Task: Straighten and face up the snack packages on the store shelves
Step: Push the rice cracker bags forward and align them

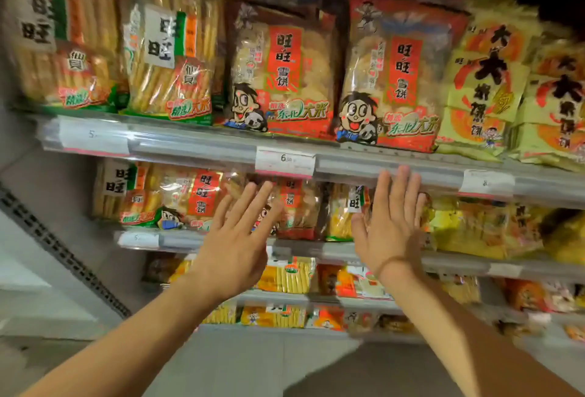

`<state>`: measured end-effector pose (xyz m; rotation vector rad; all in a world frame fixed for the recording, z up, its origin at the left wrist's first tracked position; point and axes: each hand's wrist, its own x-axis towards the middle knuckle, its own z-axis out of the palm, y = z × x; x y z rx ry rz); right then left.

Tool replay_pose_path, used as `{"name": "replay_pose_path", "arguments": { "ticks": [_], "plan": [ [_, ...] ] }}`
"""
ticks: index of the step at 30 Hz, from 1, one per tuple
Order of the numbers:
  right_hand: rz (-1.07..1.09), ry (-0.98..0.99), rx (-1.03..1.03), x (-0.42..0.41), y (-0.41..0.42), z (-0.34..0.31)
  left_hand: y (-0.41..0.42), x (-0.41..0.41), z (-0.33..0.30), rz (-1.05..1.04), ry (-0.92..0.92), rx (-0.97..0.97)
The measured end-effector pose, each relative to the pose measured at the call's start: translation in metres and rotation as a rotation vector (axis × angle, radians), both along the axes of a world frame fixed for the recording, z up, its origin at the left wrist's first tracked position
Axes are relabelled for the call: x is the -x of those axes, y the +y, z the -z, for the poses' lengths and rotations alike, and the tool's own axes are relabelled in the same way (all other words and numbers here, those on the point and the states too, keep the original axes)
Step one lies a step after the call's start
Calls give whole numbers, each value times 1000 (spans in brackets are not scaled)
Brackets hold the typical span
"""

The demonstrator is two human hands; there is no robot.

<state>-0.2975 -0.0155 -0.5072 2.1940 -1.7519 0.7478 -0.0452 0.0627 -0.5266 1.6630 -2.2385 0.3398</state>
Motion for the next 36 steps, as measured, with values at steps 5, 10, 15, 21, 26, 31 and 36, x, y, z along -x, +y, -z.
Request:
{"name": "replay_pose_path", "arguments": {
  "ticks": [5, 10, 15, 21, 26, 31, 36],
  "plan": [
    [-91, -84, -351, -32, 44, 61, 26, -72, 46, -180, 409, -330],
    [-20, -231, -516, -44, 59, 85, 2, -104, 59, -385, 670, -254],
    [178, -422, -643, -33, 24, 83, -28, -97, 65, -592, 888, -181],
    [215, -563, -567, -9, -31, 78, -46, -100, 67, -705, 939, -173],
    [263, -560, -531, 9, -59, 91, -49, -105, 68, -669, 1150, -188],
    [165, -738, -703, 26, -82, 87, -53, -117, 56, -725, 1136, -192],
    [161, -928, -873, 24, -100, 83, -52, -121, 46, -637, 1149, -216]
  ]
}}
